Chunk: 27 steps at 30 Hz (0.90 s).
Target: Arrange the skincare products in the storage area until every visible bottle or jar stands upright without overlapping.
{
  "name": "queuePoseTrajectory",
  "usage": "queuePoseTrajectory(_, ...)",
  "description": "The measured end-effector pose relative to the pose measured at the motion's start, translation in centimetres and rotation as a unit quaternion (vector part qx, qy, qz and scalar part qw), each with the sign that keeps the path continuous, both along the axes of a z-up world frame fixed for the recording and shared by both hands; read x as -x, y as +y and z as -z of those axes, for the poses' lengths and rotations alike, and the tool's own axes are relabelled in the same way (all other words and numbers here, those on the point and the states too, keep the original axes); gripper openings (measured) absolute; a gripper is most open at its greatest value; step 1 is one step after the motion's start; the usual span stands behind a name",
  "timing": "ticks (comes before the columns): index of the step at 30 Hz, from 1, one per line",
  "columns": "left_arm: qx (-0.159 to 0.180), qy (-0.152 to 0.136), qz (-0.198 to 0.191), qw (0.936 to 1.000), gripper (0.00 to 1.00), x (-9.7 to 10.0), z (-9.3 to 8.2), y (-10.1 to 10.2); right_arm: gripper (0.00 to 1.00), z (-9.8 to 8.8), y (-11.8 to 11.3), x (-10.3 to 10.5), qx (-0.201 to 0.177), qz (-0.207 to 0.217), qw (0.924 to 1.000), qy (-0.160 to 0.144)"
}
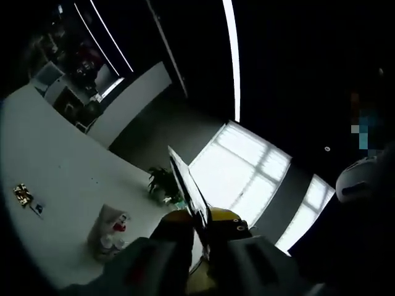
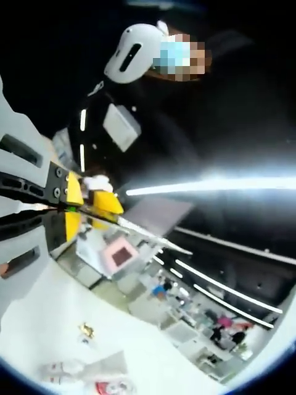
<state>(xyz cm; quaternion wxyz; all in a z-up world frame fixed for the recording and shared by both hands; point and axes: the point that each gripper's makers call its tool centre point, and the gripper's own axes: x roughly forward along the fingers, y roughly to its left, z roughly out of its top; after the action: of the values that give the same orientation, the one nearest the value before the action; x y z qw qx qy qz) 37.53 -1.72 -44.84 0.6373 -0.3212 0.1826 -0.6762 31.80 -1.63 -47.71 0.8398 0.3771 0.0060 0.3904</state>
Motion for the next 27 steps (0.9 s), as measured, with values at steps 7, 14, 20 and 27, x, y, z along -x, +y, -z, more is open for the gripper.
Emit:
queuePoseTrajectory(7,-0.031,-0.021,-0.034,0.9988,0.08,-1.5,1.1,0.2,0.00,0.6,0.1,-0.5,0.007,0.006,0.9999,0.009)
queuePoseTrajectory(14,-0.061,-0.058,-0.039,0.9957,0.03,-2.1,1.8,0.1,0.00,1.3,0.2,-1.0,0.006,0.012,0.9996,0.025)
queuePoseTrajectory(20,-0.057,-0.038,-0.034,0.9971,0.02,-2.5,2.4,0.2,0.00,2.2,0.2,-1.2,0.015,0.020,0.9990,0.037)
queuePoseTrajectory(27,-0.069,-0.013,-0.033,0.9970,0.02,-2.9,3.7,0.7,0.30,4.3,0.6,-1.5,0.086,0.042,0.9946,0.041)
